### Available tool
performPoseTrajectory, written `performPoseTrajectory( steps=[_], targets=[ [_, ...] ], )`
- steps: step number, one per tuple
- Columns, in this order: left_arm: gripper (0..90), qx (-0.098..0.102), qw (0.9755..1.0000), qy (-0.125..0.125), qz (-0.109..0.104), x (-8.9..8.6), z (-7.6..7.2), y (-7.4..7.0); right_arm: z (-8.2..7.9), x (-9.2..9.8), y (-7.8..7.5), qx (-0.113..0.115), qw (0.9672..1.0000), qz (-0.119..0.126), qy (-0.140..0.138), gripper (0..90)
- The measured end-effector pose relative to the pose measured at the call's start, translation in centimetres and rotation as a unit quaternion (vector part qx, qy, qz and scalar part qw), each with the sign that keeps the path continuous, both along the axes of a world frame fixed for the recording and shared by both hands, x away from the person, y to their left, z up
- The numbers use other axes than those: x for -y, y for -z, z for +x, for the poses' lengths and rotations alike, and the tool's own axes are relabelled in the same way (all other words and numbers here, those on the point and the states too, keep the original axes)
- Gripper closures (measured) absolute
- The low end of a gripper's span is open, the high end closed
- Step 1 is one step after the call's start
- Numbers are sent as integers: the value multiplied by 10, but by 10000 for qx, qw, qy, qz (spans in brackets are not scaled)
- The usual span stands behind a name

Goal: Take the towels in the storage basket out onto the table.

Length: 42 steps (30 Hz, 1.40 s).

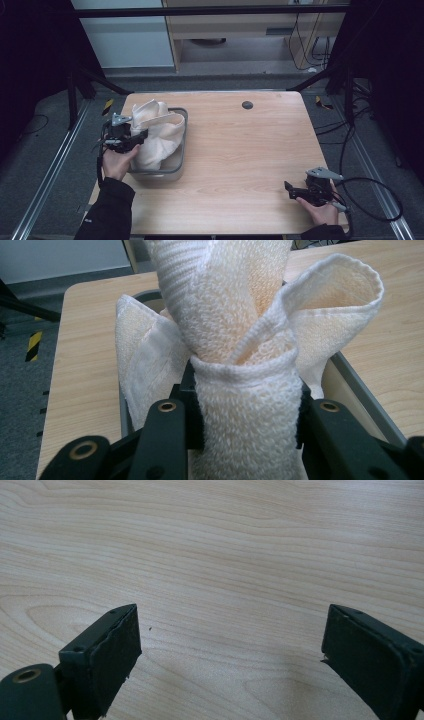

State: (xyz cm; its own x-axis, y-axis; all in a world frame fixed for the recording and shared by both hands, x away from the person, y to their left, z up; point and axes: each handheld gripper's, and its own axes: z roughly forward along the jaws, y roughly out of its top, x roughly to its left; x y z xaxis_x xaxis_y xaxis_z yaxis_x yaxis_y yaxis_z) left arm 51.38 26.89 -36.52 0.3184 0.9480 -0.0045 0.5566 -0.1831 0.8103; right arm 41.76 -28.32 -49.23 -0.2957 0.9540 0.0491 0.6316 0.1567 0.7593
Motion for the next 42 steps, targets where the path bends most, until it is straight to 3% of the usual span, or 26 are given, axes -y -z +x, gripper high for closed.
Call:
performPoseTrajectory(
  steps=[8,17,29,42],
  targets=[
    [652,170,9998,-18,-68,-3,-5,-14,0,0,0,12,10000,3,-5,88],
    [655,374,9992,17,-165,-7,-13,-39,0,0,0,12,10000,6,-6,87],
    [659,463,9984,222,-221,-2,-24,-54,0,0,0,2,10000,23,0,86],
    [659,616,9960,596,-248,16,-37,-74,-1,0,-1,-3,10000,51,0,86]
  ],
)
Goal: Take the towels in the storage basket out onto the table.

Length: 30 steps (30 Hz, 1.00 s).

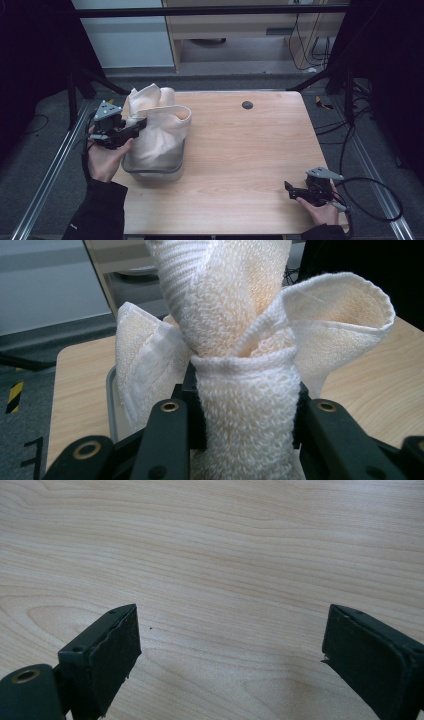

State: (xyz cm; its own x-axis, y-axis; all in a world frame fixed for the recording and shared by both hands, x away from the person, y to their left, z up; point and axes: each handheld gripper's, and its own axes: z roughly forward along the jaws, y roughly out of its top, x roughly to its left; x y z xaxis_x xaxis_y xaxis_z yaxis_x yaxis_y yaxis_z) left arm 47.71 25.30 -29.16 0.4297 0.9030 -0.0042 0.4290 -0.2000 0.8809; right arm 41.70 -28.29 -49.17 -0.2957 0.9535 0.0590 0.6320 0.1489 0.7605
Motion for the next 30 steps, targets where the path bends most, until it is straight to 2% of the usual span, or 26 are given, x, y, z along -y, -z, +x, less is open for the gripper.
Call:
performPoseTrajectory(
  steps=[11,30],
  targets=[
    [658,15,9994,335,40,24,-4,-7,0,1,0,88,9999,-48,-5,82],
    [657,-66,9962,849,188,74,0,-3,-1,1,-1,160,9999,-13,-3,82]
  ],
)
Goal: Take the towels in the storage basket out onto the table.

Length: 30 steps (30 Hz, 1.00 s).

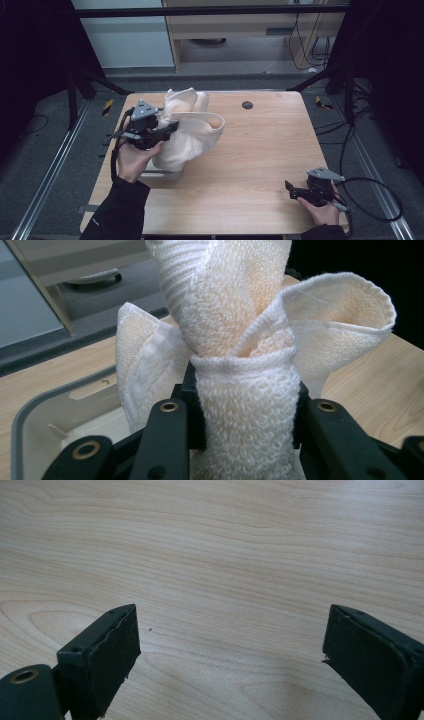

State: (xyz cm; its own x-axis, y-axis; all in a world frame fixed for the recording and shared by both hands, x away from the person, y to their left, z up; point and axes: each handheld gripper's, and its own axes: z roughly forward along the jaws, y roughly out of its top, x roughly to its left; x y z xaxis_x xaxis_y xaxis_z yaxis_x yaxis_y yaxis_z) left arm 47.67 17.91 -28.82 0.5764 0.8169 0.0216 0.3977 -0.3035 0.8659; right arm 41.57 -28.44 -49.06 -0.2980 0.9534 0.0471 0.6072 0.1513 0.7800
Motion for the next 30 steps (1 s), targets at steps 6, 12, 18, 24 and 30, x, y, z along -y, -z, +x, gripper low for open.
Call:
performPoseTrajectory(
  steps=[6,12,18,24,30],
  targets=[
    [657,-58,9997,203,117,18,3,4,0,1,0,37,10000,-10,-1,83],
    [656,-92,9992,373,96,35,5,7,0,1,0,77,10000,-11,5,83],
    [657,-144,9984,532,133,52,7,11,0,1,-1,110,9999,-3,7,83],
    [656,-212,9977,625,170,64,11,18,-1,1,-1,149,9999,-28,-3,84],
    [656,-308,9967,720,193,76,15,30,-1,1,-1,157,9999,-35,-4,87]
  ],
)
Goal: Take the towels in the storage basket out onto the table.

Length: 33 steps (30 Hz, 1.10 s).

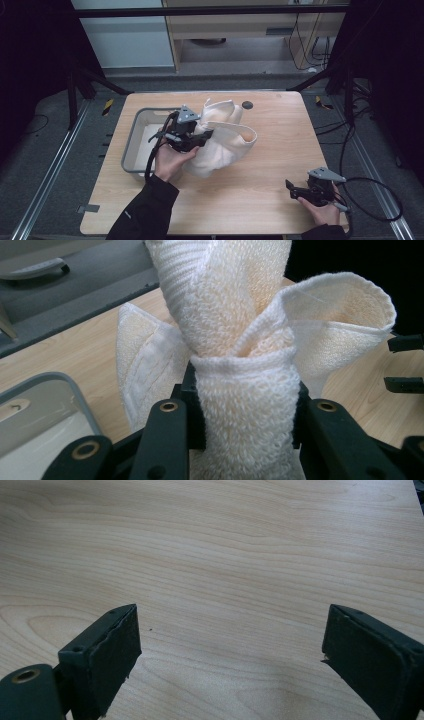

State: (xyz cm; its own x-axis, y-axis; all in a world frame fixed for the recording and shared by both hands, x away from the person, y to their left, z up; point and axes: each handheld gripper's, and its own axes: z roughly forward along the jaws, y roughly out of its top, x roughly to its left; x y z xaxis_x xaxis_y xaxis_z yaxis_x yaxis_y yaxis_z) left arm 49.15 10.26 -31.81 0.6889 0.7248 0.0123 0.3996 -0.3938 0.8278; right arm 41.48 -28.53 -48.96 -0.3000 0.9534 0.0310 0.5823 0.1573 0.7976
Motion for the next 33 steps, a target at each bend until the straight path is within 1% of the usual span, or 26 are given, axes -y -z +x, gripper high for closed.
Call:
performPoseTrajectory(
  steps=[3,7,10,14,15,19,28,33],
  targets=[
    [656,-47,10000,11,-7,5,2,6,0,0,0,3,10000,-18,-4,87],
    [656,-122,9999,64,35,12,5,14,0,0,0,5,10000,-19,-11,87],
    [655,-151,9998,78,49,16,6,18,0,0,0,2,10000,-22,-12,87],
    [655,-193,9997,66,114,22,9,28,0,0,0,-8,10000,-14,-9,87],
    [655,-193,9997,66,114,22,9,28,0,0,0,-8,10000,-14,-9,87],
    [655,-254,9996,79,106,28,11,37,0,0,0,1,10000,-20,-15,87],
    [655,-299,9995,116,65,38,12,49,0,0,0,5,10000,-28,-29,88],
    [654,-335,9992,178,108,44,12,55,0,0,0,4,10000,-34,-37,88]
  ],
)
